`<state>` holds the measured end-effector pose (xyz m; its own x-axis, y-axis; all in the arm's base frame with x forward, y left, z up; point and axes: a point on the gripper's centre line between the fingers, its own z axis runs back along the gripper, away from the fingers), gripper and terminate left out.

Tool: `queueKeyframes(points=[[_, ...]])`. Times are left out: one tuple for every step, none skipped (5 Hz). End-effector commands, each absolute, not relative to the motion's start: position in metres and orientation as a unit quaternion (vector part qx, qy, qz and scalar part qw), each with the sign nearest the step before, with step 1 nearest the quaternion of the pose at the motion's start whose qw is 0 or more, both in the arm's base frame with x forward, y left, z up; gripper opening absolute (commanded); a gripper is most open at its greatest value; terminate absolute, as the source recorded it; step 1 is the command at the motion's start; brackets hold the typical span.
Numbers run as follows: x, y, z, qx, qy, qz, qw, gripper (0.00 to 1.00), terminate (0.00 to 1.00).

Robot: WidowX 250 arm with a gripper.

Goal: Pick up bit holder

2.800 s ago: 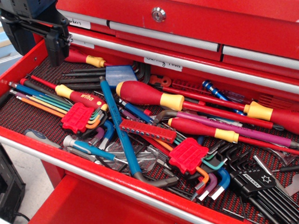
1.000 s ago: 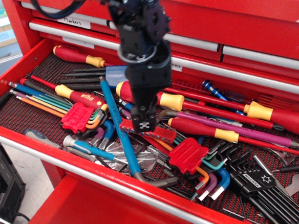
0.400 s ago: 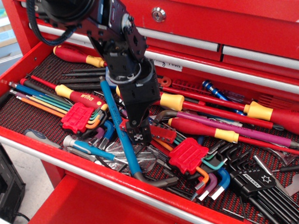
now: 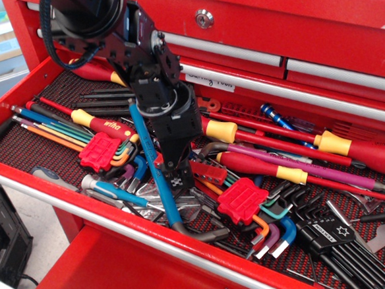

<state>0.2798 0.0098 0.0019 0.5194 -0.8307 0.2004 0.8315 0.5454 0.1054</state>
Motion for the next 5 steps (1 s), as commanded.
queueKeyframes(points=[[0.269, 0.005, 0.007, 0.001, -0.124, -0.458, 0.88, 0.0, 0.0], [0.267, 0.003, 0.017, 0.012, -0.123, -0.456, 0.881, 0.0, 0.0], [0.265, 0.003, 0.035, 0.042, -0.123, -0.459, 0.879, 0.0, 0.0], [0.265, 0.007, 0.055, 0.068, -0.123, -0.464, 0.874, 0.0, 0.0], [0.268, 0.015, 0.078, 0.1, -0.128, -0.476, 0.865, 0.0, 0.0]])
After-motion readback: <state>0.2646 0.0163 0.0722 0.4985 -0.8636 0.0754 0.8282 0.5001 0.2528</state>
